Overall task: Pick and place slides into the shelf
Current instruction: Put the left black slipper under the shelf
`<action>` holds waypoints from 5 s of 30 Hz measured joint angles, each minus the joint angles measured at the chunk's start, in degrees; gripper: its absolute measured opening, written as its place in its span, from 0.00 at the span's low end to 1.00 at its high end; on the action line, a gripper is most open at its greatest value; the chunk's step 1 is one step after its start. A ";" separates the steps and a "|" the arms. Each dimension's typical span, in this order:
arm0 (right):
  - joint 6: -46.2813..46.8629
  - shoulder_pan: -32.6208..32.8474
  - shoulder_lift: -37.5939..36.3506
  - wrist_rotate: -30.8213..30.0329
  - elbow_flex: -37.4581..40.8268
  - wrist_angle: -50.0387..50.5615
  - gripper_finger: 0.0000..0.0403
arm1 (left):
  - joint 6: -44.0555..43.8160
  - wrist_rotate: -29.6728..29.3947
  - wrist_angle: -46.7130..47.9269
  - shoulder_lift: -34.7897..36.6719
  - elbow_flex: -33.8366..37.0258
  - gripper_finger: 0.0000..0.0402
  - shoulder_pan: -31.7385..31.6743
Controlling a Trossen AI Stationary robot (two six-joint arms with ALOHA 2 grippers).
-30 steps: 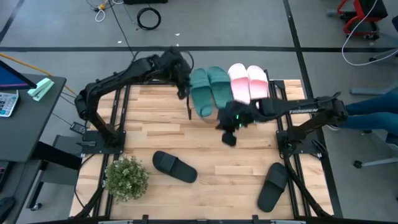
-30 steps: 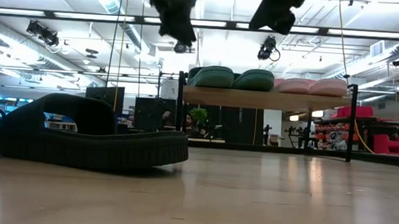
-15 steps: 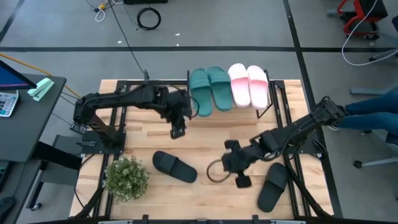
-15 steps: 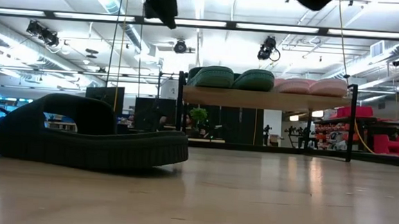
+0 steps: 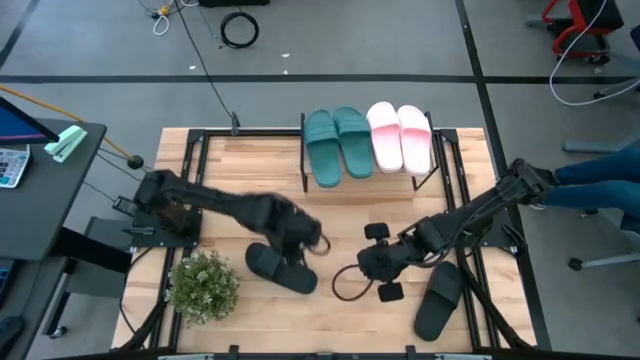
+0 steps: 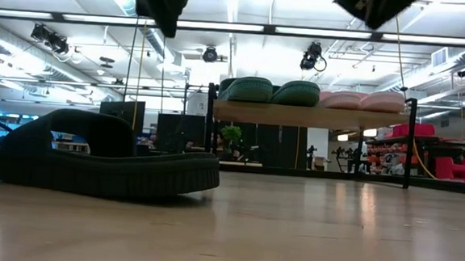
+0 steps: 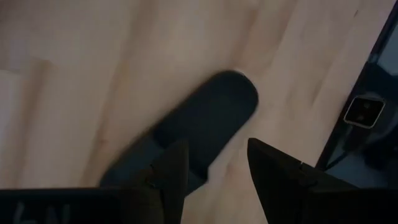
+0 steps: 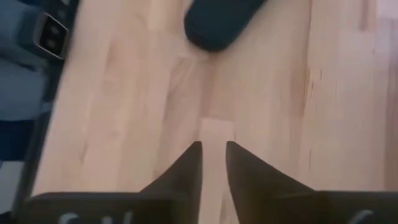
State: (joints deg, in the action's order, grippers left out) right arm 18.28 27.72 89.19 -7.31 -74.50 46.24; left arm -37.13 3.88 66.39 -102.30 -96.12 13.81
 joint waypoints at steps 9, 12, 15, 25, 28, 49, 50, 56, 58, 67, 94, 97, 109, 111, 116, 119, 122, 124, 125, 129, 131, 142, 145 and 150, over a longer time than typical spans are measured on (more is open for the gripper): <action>1.22 -0.60 2.93 1.09 0.00 1.71 0.34 | -11.65 -3.52 5.52 -10.47 0.00 0.43 7.04; 1.18 -0.52 2.91 1.14 0.00 1.56 0.35 | -15.69 -8.52 12.79 -13.22 0.00 0.43 8.03; 1.14 -0.51 2.66 1.25 0.00 1.60 0.34 | -19.81 -10.76 16.12 -15.31 0.00 0.43 8.74; 1.07 -0.52 2.54 1.42 0.00 1.70 0.34 | -28.89 -12.86 11.60 -17.37 -0.07 0.43 9.70; 1.05 -0.52 2.54 1.42 0.00 2.11 0.34 | -31.54 -12.88 11.69 -17.38 -0.34 0.43 9.67; -6.78 0.23 2.51 1.34 0.00 2.43 0.34 | -44.88 -14.70 16.54 -17.34 3.76 0.20 10.81; -6.82 0.20 2.51 1.35 0.00 2.43 0.33 | -43.48 -14.57 16.63 -17.34 3.76 0.13 10.75; -9.33 0.23 2.49 1.36 0.00 2.43 0.33 | -32.99 -20.20 15.70 -17.29 3.71 0.04 9.15; -9.40 0.20 2.49 1.36 0.00 2.41 0.33 | -26.34 -23.05 13.10 -17.29 2.85 0.02 7.82; -5.81 0.20 2.47 1.38 0.00 2.39 0.33 | 1.63 -37.97 -6.83 -17.23 -1.34 0.02 4.36; -0.17 0.20 2.47 1.36 0.00 1.92 0.33 | 33.32 -41.56 -19.23 -17.36 -0.98 0.02 -12.50; 1.63 0.20 2.47 1.35 0.00 1.92 0.33 | 33.38 -41.45 -19.26 -17.62 -0.98 0.02 -14.60; 3.10 0.23 2.47 0.91 0.00 1.69 0.33 | 34.54 -42.33 -21.93 -23.46 -1.18 0.04 -16.67; 3.12 0.21 2.47 0.87 0.00 1.74 0.33 | 34.89 -42.30 -21.92 -23.72 -1.18 0.07 -16.33; 3.10 0.23 2.47 0.87 0.00 1.70 0.33 | 35.06 -42.44 -21.44 -23.96 -1.09 0.18 -15.07; 3.10 0.21 2.47 0.87 0.00 1.73 0.33 | 34.37 -42.29 -20.35 -24.11 -1.05 0.29 -14.32; 3.13 0.23 2.47 0.87 0.00 1.73 0.33 | 31.38 -41.93 -19.38 -24.14 -1.05 0.41 -13.46; 3.13 0.20 2.47 0.87 0.00 1.70 0.33 | 29.74 -41.48 -18.10 -24.00 -1.19 0.47 -12.30; 3.10 0.22 2.47 0.90 0.00 1.75 0.33 | 28.98 -41.24 -17.49 -23.93 -1.50 0.50 -11.67; 3.06 0.21 2.47 0.88 0.00 1.76 0.33 | 26.12 -40.74 -14.46 -23.87 -4.27 0.54 -7.79; 3.06 0.23 2.47 0.67 0.00 1.70 0.33 | 24.56 -40.36 -12.15 -23.86 -6.13 0.52 -5.75; 2.96 0.85 2.47 -0.06 0.00 1.64 0.33 | 18.26 -35.23 -11.98 -23.68 -9.27 0.40 -0.09; 3.20 1.61 2.47 -0.22 0.00 1.73 0.33 | 15.41 -31.41 -12.44 -24.79 -9.31 0.33 -0.42; 3.30 3.32 2.47 -0.28 0.00 1.82 0.33 | 16.67 -27.80 -15.42 -27.99 -9.27 0.07 0.31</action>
State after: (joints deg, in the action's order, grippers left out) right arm 21.58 31.04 91.66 -7.60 -74.50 48.06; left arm -20.46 -23.91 50.97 -130.28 -105.38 14.12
